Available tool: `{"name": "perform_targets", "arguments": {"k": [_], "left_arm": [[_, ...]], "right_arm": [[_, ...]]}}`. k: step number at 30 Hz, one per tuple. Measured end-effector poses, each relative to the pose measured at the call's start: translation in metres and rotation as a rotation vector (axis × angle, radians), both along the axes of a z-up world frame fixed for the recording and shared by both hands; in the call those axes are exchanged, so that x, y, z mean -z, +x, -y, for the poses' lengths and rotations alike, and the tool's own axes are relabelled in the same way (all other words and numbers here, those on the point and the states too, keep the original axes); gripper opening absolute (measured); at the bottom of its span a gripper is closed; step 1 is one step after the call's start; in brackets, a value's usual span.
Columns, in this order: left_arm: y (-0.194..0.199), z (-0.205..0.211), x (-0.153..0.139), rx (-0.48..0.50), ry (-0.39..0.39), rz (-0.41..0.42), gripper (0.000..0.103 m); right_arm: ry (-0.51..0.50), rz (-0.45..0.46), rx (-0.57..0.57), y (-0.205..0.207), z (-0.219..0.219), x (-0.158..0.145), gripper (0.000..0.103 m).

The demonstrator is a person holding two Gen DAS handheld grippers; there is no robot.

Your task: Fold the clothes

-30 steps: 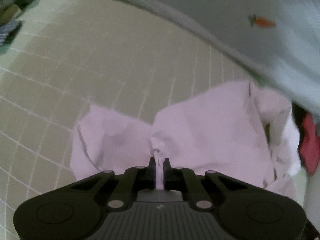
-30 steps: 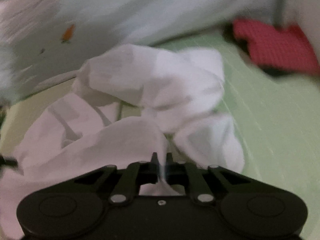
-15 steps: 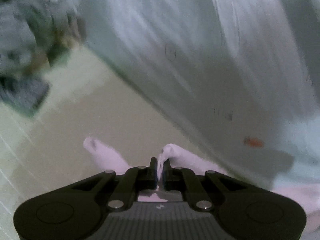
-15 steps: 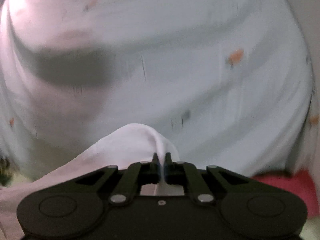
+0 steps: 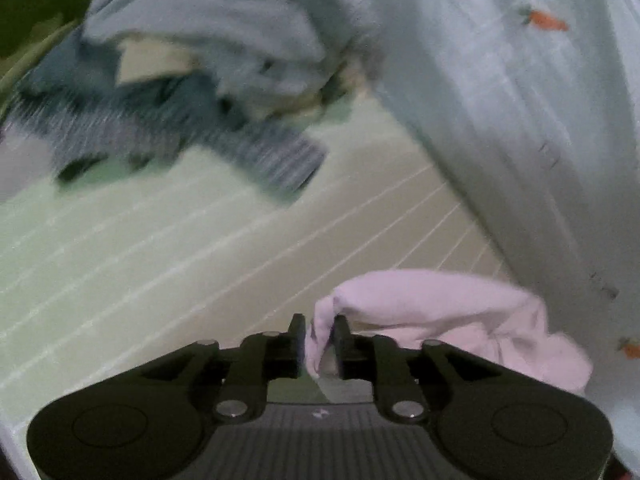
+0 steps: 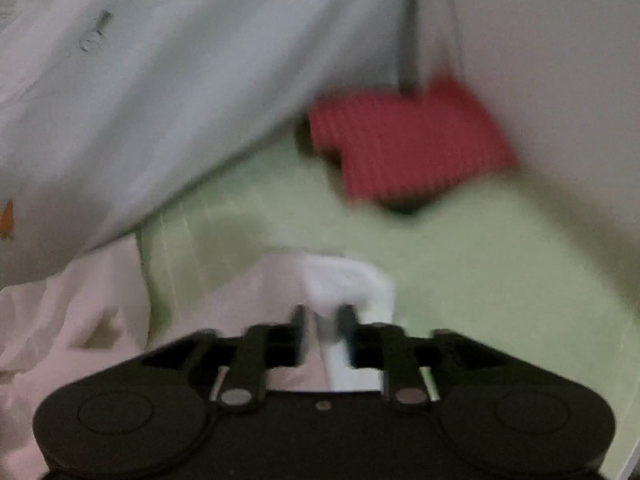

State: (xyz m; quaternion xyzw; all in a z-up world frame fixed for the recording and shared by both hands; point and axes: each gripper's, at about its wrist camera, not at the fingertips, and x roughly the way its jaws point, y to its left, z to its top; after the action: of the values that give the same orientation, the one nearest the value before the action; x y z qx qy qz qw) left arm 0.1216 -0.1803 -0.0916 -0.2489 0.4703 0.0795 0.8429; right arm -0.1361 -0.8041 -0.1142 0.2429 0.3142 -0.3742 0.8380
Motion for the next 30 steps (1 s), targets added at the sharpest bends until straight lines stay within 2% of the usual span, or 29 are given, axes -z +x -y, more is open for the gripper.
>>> {"name": "perform_targets", "arguments": {"k": [1, 2, 4, 7, 11, 13, 14, 18, 19, 23, 26, 30], "left_arm": [[-0.009, 0.000, 0.003, -0.001, 0.002, -0.009, 0.037], [-0.016, 0.001, 0.004, -0.006, 0.001, -0.014, 0.050], [-0.026, 0.007, 0.003, -0.008, -0.008, -0.006, 0.060], [-0.031, 0.023, -0.001, 0.068, 0.015, 0.030, 0.063], [-0.039, 0.059, -0.013, 0.231, 0.114, 0.092, 0.073], [-0.041, 0.076, -0.012, 0.317, 0.137, 0.096, 0.081], [-0.041, 0.083, -0.009, 0.346, 0.138, 0.083, 0.081], [-0.045, 0.097, 0.006, 0.393, 0.088, 0.012, 0.085], [-0.047, 0.100, 0.008, 0.409, 0.097, 0.005, 0.088], [-0.056, 0.111, 0.011, 0.484, 0.137, -0.013, 0.088], [-0.066, 0.110, 0.009, 0.531, 0.125, -0.003, 0.088], [-0.075, 0.108, 0.015, 0.535, 0.121, -0.034, 0.088]], "right_arm": [[0.024, 0.011, 0.005, -0.006, -0.007, 0.006, 0.049], [0.031, 0.007, 0.006, -0.007, -0.013, 0.009, 0.055], [0.043, -0.001, 0.007, -0.008, -0.024, 0.015, 0.070], [0.050, -0.005, -0.025, 0.001, -0.028, 0.015, 0.076], [0.026, -0.017, -0.033, 0.012, -0.032, 0.013, 0.080], [0.027, -0.017, -0.031, 0.011, -0.033, 0.013, 0.080], [0.028, -0.018, -0.030, 0.011, -0.033, 0.014, 0.080], [0.031, -0.018, -0.027, 0.009, -0.034, 0.015, 0.081], [0.032, -0.018, -0.026, 0.008, -0.035, 0.015, 0.081], [0.043, -0.006, -0.025, 0.004, -0.035, 0.016, 0.081], [0.050, 0.002, -0.033, -0.001, -0.039, 0.016, 0.081], [0.061, 0.006, -0.054, -0.008, -0.047, 0.015, 0.081]]}}
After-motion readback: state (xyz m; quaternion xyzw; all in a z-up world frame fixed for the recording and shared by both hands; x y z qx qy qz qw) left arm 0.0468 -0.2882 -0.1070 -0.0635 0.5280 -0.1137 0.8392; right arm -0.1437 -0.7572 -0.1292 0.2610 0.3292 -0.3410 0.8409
